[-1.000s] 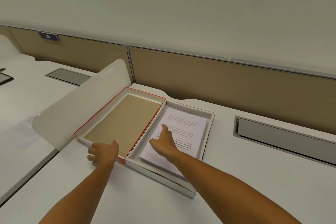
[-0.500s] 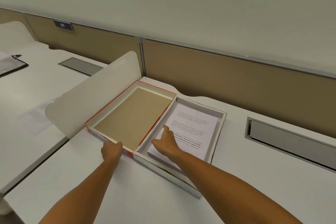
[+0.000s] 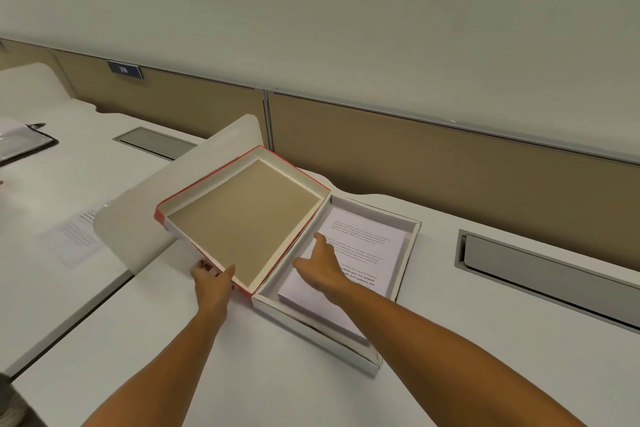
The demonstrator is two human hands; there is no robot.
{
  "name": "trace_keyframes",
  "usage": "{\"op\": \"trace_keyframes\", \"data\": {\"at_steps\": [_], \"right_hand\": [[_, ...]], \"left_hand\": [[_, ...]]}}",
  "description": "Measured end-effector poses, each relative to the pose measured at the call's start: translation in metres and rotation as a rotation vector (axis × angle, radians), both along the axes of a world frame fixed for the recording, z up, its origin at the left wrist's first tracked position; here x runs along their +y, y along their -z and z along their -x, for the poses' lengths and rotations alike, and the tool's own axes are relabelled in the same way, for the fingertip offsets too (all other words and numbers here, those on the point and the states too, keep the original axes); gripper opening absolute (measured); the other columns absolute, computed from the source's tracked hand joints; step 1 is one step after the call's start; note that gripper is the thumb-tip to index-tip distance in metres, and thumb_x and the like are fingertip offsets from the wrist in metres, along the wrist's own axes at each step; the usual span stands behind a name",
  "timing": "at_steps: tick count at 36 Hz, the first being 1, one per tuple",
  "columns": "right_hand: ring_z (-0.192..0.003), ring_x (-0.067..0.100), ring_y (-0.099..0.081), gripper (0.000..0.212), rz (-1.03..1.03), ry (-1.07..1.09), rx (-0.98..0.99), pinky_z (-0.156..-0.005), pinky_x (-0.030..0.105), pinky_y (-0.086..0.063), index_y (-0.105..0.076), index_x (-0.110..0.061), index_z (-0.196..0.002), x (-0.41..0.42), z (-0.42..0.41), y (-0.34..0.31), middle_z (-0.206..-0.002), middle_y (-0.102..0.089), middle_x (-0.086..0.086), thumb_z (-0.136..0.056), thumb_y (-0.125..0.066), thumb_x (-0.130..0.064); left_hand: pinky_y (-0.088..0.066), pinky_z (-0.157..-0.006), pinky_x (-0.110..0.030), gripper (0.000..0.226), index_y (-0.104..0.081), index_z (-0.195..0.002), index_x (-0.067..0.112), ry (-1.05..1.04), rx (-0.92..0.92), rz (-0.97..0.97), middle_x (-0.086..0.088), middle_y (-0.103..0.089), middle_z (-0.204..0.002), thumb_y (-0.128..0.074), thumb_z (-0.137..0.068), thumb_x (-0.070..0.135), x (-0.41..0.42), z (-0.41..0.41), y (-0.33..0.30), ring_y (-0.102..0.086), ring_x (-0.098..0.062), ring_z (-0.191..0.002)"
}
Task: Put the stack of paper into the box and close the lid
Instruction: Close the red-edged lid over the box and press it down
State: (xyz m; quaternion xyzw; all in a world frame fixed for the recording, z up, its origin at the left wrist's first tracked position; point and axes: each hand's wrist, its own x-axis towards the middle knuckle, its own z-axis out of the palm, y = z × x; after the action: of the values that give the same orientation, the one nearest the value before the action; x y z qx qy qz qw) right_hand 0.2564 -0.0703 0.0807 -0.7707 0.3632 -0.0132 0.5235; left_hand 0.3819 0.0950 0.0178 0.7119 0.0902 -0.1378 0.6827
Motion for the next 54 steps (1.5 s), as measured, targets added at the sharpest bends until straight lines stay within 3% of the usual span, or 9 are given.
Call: {"op": "trace_keyframes", "data": {"at_steps": [4,23,34,38,43,46,48,50,54], "right_hand": [[-0.138,0.032,-0.042,0.076,-0.008,0.016,-0.023,-0.083,0.030,-0.041,-0.020,-0.023,-0.155,0.000,0.005,-0.010,-0.159,-0.028,0.008,-0.093,-0.063,-0.023],[-0.140,0.032,-0.044,0.062,-0.329,0.223,-0.263,-0.114,0.052,-0.041,-0.025,-0.032,-0.154,0.001,0.013,-0.064,-0.158,-0.038,0.005,-0.100,-0.054,-0.041],[-0.102,0.026,-0.070,0.040,-0.610,0.355,-0.490,-0.080,0.037,-0.059,-0.053,-0.018,-0.127,-0.007,0.019,-0.092,-0.112,-0.072,0.011,-0.105,-0.039,-0.048],[-0.097,0.025,-0.069,0.028,-0.650,0.457,-0.492,-0.087,0.043,-0.060,-0.052,-0.018,-0.124,-0.009,0.023,-0.087,-0.108,-0.070,0.009,-0.102,-0.055,-0.034],[-0.098,0.027,-0.069,0.039,-0.636,0.508,-0.469,-0.088,0.045,-0.060,-0.050,-0.013,-0.135,-0.013,0.032,-0.075,-0.111,-0.069,0.008,-0.099,-0.061,-0.022],[-0.097,0.027,-0.069,0.038,-0.660,0.527,-0.472,-0.080,0.043,-0.061,-0.051,-0.011,-0.134,-0.017,0.042,-0.068,-0.109,-0.069,0.008,-0.099,-0.062,-0.020],[-0.096,0.027,-0.069,0.035,-0.675,0.550,-0.473,-0.075,0.041,-0.060,-0.053,-0.010,-0.133,-0.021,0.051,-0.062,-0.107,-0.071,0.008,-0.100,-0.061,-0.018],[-0.097,0.029,-0.070,0.034,-0.684,0.567,-0.464,-0.072,0.041,-0.060,-0.054,-0.011,-0.132,-0.024,0.060,-0.058,-0.110,-0.071,0.009,-0.100,-0.060,-0.019],[-0.100,0.030,-0.069,0.033,-0.687,0.602,-0.455,-0.075,0.044,-0.061,-0.054,-0.012,-0.132,-0.030,0.076,-0.047,-0.113,-0.071,0.010,-0.100,-0.060,-0.017]], "left_hand": [[-0.049,-0.101,-0.054,0.073,-0.035,-0.143,0.019,0.036,-0.114,-0.014,-0.009,-0.052,-0.141,-0.073,-0.083,0.000,0.002,0.006,-0.007,-0.056,-0.034,-0.123],[-0.055,-0.093,-0.053,0.071,-0.028,-0.133,0.020,0.366,-0.471,-0.259,-0.015,-0.045,-0.144,-0.071,-0.083,-0.006,-0.009,0.037,-0.034,-0.055,-0.037,-0.123],[-0.056,-0.087,-0.033,0.060,-0.026,-0.114,0.036,0.514,-0.696,-0.347,0.005,-0.044,-0.122,-0.072,-0.085,0.010,-0.002,0.057,-0.011,-0.055,-0.014,-0.102],[-0.055,-0.081,-0.018,0.056,-0.028,-0.110,0.052,0.602,-0.762,-0.341,0.008,-0.044,-0.117,-0.066,-0.090,0.017,0.004,0.062,-0.003,-0.057,-0.012,-0.102],[-0.056,-0.088,-0.020,0.050,-0.038,-0.125,0.035,0.808,-0.885,-0.344,0.010,-0.049,-0.124,-0.068,-0.085,0.033,0.023,0.056,0.013,-0.056,-0.019,-0.115],[-0.055,-0.074,-0.011,0.045,-0.037,-0.128,0.040,0.733,-0.792,-0.318,0.014,-0.053,-0.124,-0.054,-0.087,0.051,0.023,0.052,0.007,-0.059,-0.017,-0.112],[-0.053,-0.066,-0.011,0.067,-0.035,-0.136,0.032,0.592,-0.653,-0.281,0.007,-0.055,-0.125,-0.038,-0.082,0.073,0.016,0.049,0.001,-0.059,-0.016,-0.107],[-0.050,-0.078,-0.019,0.085,-0.035,-0.141,0.021,0.512,-0.502,-0.290,-0.003,-0.052,-0.133,-0.028,-0.080,0.080,0.006,0.042,-0.002,-0.056,-0.025,-0.112],[-0.042,-0.102,-0.045,0.066,-0.037,-0.144,0.007,0.486,-0.212,-0.490,-0.017,-0.046,-0.146,-0.041,-0.098,0.053,-0.013,0.024,0.002,-0.049,-0.038,-0.129]]}}
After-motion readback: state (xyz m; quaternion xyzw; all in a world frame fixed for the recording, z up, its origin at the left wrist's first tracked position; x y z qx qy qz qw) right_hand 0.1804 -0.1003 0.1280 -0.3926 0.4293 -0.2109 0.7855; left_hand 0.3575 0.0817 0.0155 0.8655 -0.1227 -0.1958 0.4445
